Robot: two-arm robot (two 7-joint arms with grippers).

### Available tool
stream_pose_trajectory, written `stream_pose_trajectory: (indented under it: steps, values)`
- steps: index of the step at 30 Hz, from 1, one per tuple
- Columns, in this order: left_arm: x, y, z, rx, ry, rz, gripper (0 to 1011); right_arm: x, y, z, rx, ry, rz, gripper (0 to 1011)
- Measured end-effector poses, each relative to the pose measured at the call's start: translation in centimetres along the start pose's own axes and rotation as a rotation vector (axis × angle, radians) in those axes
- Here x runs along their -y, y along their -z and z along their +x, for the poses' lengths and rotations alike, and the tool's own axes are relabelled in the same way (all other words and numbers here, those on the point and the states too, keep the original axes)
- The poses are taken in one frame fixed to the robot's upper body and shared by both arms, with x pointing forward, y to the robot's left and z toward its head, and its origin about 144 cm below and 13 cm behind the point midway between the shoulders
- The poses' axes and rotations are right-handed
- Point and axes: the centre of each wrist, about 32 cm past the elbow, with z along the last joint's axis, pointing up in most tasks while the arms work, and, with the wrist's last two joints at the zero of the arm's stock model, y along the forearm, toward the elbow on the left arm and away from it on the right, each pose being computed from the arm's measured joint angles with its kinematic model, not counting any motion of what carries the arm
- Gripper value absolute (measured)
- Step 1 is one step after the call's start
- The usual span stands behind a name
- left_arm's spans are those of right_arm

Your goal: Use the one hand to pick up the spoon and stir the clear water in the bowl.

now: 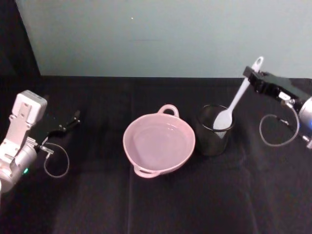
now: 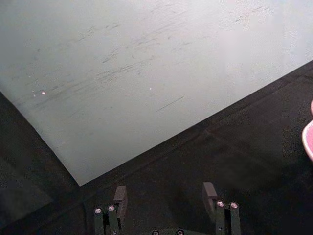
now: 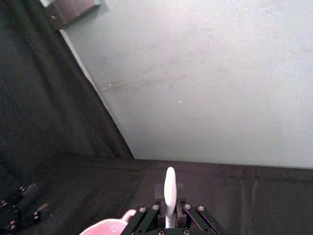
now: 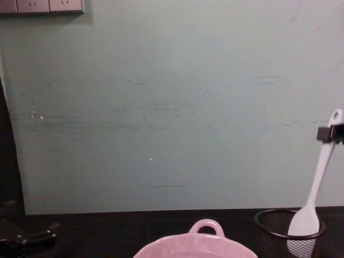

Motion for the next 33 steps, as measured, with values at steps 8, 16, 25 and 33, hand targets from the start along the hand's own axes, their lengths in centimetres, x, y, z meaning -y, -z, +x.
stream_pose_trajectory:
  steps: [8, 16, 25, 33]
  values:
    - [0.0, 0.0, 0.0, 0.000, 0.000, 0.000, 1011, 1.7, -3.3, -2.2, 0.137, -0.044, 0.054, 120]
    - [0.0, 0.0, 0.0, 0.000, 0.000, 0.000, 1011, 1.8, -5.9, -5.1, 0.288, -0.171, 0.109, 120]
    - [0.0, 0.0, 0.0, 0.000, 0.000, 0.000, 1011, -1.3, -4.0, -7.7, 0.336, -0.320, 0.087, 120]
    - [0.0, 0.0, 0.0, 0.000, 0.000, 0.000, 1011, -4.3, 0.2, -7.9, 0.368, -0.355, 0.030, 120]
